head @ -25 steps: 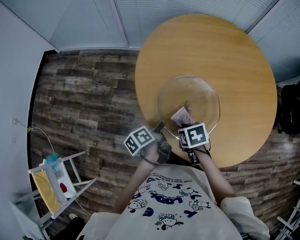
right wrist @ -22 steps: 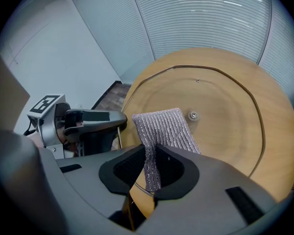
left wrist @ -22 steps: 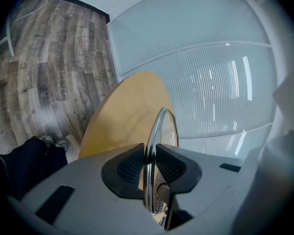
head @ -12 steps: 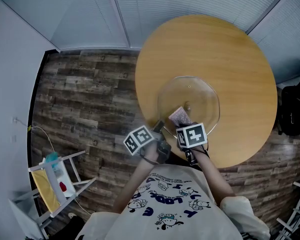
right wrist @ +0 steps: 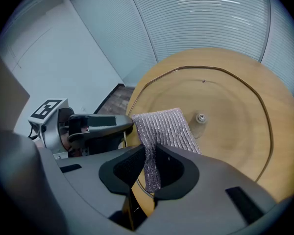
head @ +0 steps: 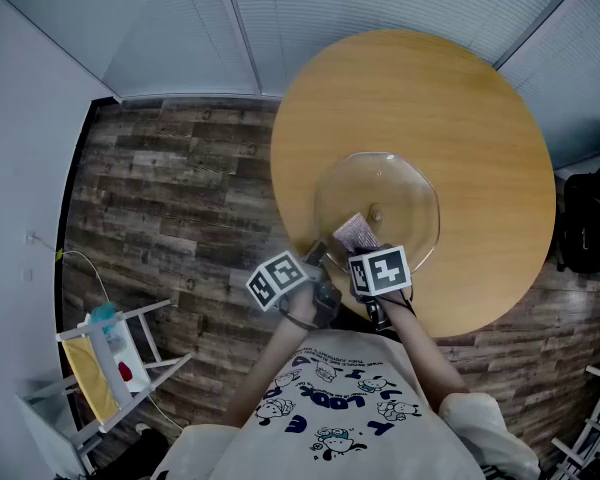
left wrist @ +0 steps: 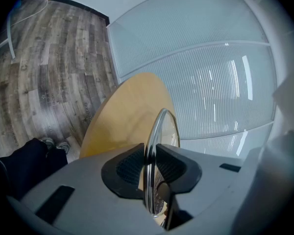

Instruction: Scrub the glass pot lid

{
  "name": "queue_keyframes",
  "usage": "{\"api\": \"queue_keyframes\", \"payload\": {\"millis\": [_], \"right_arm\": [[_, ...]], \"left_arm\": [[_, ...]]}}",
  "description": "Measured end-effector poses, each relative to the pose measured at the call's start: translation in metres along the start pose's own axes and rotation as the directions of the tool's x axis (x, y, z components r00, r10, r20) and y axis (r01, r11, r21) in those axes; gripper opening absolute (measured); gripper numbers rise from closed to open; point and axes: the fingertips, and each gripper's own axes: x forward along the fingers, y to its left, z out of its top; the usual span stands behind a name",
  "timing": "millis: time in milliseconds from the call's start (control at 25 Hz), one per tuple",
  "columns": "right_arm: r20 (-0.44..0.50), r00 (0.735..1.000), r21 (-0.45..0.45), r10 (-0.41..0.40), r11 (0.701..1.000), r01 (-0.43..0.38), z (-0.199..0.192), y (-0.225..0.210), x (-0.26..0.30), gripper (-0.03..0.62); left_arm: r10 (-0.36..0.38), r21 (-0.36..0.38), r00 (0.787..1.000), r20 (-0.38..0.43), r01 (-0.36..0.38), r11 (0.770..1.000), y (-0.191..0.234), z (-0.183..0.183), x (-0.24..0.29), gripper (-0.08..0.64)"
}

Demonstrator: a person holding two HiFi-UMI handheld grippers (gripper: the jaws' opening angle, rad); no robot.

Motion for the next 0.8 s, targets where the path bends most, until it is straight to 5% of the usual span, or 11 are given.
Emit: {"api": "queue_keyframes", "payload": {"millis": [800], "right_arm": [[0.019,0.997,-0.007,0.071,0.997,-0.071,0.016,0.013,0.008,0.075]], "left_arm": [[0.007,0.010,1.000,-0.010,-0.007,1.000,-0.001,0.003,0.002,0.072]]}}
